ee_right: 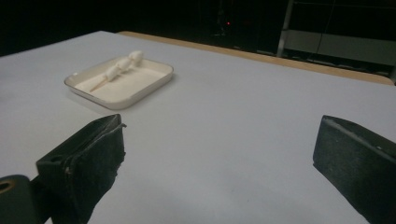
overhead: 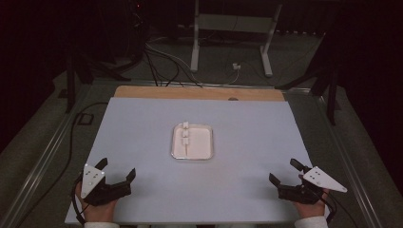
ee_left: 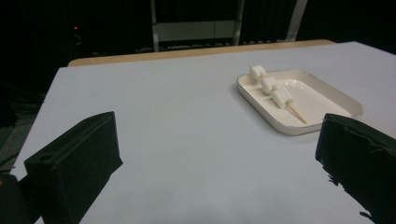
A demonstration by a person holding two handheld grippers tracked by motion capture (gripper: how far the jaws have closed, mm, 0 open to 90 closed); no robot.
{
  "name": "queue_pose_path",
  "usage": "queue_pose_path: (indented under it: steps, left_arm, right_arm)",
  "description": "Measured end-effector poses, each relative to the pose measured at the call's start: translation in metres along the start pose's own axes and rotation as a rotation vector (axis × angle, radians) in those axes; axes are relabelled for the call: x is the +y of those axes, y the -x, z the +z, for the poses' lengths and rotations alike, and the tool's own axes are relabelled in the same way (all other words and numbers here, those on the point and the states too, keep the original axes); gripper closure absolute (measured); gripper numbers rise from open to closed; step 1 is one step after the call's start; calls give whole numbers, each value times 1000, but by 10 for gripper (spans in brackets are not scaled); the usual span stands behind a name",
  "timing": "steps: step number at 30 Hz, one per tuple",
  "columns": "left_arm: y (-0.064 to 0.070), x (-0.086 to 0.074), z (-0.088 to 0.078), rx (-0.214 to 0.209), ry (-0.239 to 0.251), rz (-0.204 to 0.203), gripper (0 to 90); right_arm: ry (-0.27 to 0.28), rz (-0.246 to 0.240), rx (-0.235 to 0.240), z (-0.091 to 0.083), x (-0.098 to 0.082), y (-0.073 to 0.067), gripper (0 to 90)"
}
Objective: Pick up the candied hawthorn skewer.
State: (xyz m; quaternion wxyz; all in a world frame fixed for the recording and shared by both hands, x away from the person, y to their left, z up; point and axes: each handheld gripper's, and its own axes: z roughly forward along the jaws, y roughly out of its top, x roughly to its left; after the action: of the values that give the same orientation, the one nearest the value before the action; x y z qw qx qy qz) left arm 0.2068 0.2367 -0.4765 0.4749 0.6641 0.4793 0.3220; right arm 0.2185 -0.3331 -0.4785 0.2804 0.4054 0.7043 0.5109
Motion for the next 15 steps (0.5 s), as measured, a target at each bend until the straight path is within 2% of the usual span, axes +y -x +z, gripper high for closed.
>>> queue_pose_path:
  steps: [2,7,9,11,15]
  left_arm:
    - [2,-1,1,16,-24,21,8]
    - [4,1,-1,31,-25,10,8]
    - [5,2,-1,34,-31,16,8]
    - [7,5,0,52,-60,19,9]
    - [8,14,1,60,-54,9,8]
  right_arm:
    - [-16,-11,-10,4,-3,2,21]
    - [-7,8,-27,8,-3,9,21]
    - [-4,7,-33,9,-3,9,21]
    - [-3,5,-34,9,-3,8,21]
    - [5,-3,-39,10,-1,5,21]
